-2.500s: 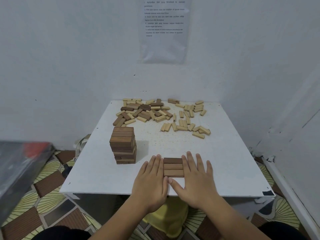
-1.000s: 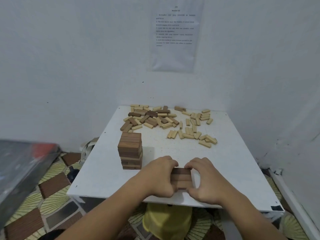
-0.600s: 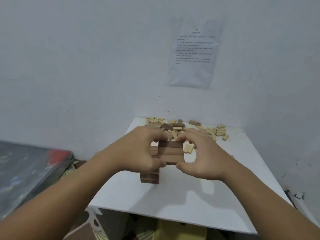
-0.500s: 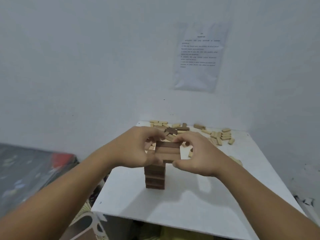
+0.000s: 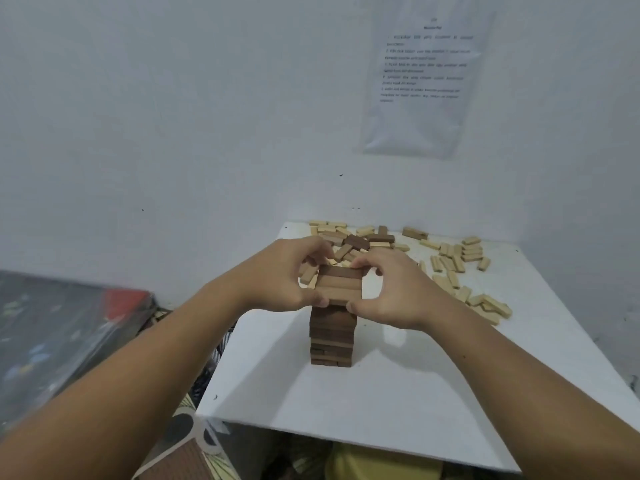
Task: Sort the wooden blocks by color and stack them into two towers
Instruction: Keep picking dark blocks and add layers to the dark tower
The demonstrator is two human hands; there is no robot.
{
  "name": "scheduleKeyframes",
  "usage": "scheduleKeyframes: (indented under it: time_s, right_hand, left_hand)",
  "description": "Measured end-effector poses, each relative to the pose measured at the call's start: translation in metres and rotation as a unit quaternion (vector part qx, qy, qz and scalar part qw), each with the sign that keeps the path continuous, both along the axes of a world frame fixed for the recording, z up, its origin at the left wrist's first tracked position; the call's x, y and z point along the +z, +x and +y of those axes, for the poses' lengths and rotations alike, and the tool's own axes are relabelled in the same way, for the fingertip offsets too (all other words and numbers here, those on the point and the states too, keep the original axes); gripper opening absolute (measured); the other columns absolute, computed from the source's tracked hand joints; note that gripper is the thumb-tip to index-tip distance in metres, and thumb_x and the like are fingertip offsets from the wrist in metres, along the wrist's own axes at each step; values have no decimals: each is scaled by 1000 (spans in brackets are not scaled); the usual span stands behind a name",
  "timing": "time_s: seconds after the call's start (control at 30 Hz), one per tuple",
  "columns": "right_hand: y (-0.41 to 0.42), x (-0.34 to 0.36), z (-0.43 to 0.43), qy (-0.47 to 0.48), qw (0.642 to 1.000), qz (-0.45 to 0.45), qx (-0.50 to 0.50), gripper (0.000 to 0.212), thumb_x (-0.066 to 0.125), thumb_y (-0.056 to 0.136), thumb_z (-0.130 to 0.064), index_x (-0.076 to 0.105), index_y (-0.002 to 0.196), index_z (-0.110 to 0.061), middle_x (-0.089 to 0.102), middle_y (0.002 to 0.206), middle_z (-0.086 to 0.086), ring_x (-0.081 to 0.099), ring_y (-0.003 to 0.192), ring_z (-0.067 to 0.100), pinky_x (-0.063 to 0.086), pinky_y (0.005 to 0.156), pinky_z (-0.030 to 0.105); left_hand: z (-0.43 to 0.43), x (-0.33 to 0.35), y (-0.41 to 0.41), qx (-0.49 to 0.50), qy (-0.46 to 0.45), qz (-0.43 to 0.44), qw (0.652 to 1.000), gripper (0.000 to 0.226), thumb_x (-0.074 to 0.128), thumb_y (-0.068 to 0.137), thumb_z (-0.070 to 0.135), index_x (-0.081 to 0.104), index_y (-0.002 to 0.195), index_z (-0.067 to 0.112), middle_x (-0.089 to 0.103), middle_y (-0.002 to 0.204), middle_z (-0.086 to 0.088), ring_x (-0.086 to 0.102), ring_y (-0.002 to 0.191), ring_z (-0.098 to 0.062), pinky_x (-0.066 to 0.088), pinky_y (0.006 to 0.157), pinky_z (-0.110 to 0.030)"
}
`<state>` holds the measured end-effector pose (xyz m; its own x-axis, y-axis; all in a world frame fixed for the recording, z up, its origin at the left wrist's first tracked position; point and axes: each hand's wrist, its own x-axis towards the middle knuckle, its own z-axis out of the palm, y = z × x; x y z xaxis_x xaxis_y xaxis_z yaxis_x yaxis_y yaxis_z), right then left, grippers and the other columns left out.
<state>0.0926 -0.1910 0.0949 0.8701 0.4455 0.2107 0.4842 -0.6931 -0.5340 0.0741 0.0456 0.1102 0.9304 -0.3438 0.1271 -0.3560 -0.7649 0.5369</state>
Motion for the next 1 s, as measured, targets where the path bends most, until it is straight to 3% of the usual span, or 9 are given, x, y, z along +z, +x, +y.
scheduleKeyframes:
  time_s: [0.13, 0.6, 1.0]
  right_hand:
    - [0, -1, -1, 0, 1000, 4, 3, 54, 84, 69, -41, 64, 118, -31, 57, 110, -19, 47, 103, 6, 37, 82, 24]
    - [-7, -3, 1, -32, 999, 23, -1, 55, 83, 73, -38, 61, 123, -28, 56, 114, -14, 35, 115, 10, 34, 87, 28]
    - [-7, 0, 8, -46, 999, 16, 4, 54, 84, 71, -39, 63, 120, -27, 54, 111, -12, 38, 115, 16, 37, 89, 31]
  left_hand:
    - [2, -2, 2, -6, -2, 8, 1000, 69, 87, 67, 45, 59, 128, 33, 63, 118, 19, 58, 115, -3, 50, 102, -40]
    - [1, -12, 0, -8, 2, 25, 1000, 70, 83, 64, 51, 57, 126, 33, 62, 118, 18, 59, 113, -4, 50, 101, -39]
    - [6, -15, 1, -3, 6, 25, 1000, 70, 84, 63, 53, 57, 125, 35, 61, 118, 20, 57, 114, -4, 50, 102, -39]
